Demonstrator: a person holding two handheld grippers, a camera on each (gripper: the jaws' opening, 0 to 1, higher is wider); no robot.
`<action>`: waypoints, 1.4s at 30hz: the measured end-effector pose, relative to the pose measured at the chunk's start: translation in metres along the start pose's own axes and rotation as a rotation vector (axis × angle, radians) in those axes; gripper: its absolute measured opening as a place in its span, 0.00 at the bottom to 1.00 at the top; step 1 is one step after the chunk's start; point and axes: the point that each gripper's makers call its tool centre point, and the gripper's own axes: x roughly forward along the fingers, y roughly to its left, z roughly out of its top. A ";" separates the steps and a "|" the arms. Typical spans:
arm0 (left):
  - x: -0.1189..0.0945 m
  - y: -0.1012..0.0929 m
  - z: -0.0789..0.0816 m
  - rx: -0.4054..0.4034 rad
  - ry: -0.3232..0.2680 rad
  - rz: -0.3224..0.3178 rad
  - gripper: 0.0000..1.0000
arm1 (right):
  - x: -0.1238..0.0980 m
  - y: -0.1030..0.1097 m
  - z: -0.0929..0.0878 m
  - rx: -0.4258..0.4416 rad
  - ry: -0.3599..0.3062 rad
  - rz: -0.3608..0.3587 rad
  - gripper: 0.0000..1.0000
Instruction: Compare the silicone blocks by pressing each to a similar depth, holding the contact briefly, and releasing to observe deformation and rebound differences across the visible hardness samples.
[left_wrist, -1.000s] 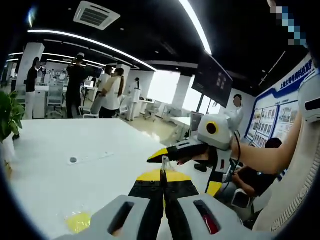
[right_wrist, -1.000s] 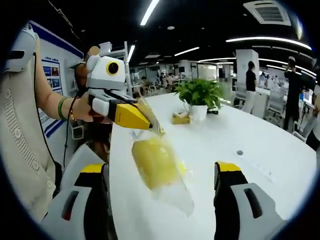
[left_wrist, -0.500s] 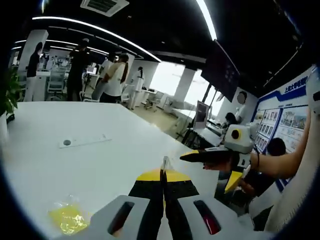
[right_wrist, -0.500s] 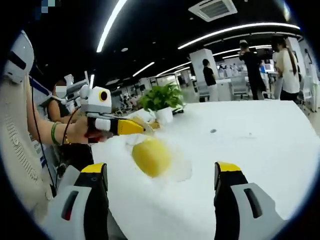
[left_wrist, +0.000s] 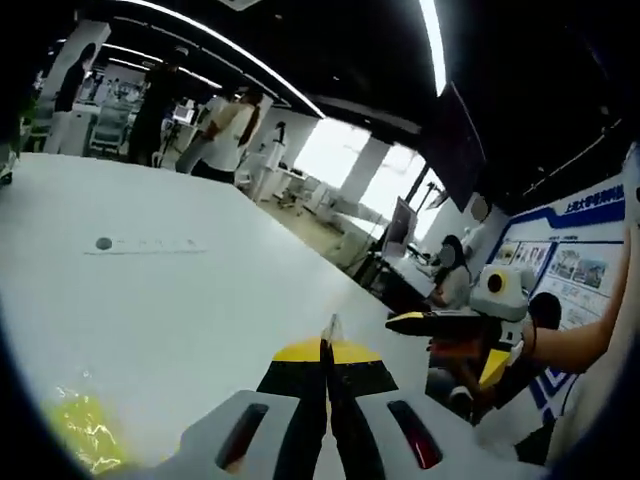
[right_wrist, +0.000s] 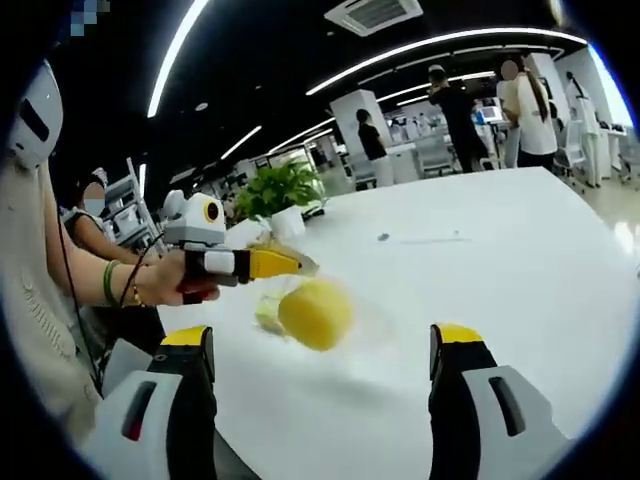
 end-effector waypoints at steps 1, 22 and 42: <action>0.003 0.005 -0.002 -0.020 -0.006 0.011 0.00 | -0.001 -0.002 -0.001 0.006 0.001 -0.003 0.83; 0.008 0.112 -0.033 -0.208 -0.101 0.238 0.00 | 0.007 -0.014 -0.016 0.058 0.060 -0.044 0.76; 0.010 0.172 -0.058 -0.119 -0.073 0.469 0.00 | 0.017 -0.025 -0.013 0.053 0.093 -0.091 0.74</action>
